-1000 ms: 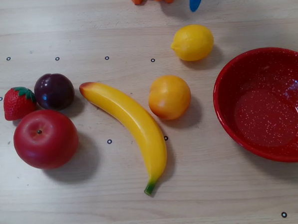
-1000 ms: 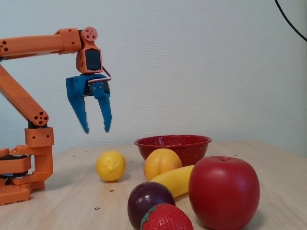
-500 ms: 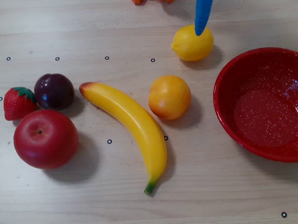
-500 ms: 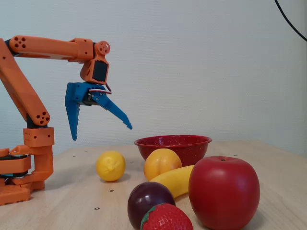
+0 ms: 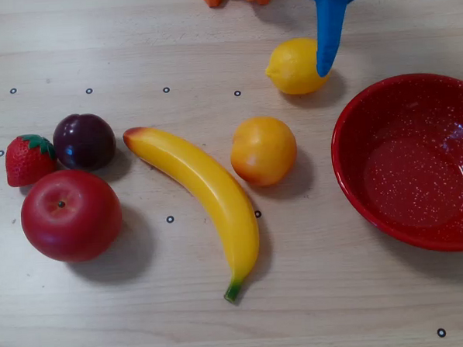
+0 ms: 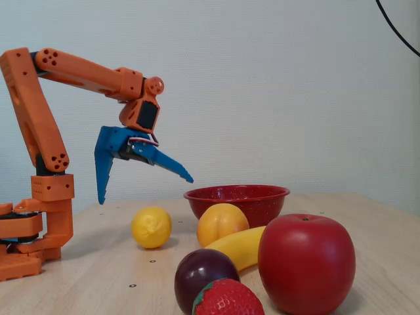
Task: Put the lemon in the red bowl.
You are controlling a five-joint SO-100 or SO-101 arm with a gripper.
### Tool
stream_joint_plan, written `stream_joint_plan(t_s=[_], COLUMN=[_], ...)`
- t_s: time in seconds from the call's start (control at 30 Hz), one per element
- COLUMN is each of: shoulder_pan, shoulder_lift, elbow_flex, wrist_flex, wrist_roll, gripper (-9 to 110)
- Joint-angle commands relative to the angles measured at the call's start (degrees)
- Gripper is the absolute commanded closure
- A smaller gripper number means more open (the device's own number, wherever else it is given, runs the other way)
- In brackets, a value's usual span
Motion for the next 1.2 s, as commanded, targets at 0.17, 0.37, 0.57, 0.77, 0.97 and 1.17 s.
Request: stream_joint_plan(t_s=[0.17,0.37,0.57,0.77,0.97,1.17], shoulder_pan=[-2.2,-4.2,-6.7,-8.0,-9.1,-9.7], shoulder_lift=[-2.5,-6.5,-10.0,-12.9,-16.5,-19.2], elbow_flex=[-6.5,-7.6,-8.9,-9.8,-12.5,-14.2], wrist_flex=[-4.7,-7.6,-8.9,-9.8,-10.3,-10.4], wrist_roll=[1.3,2.2,3.3,4.0,4.3,4.1], gripper=[30,30,30,30,30,30])
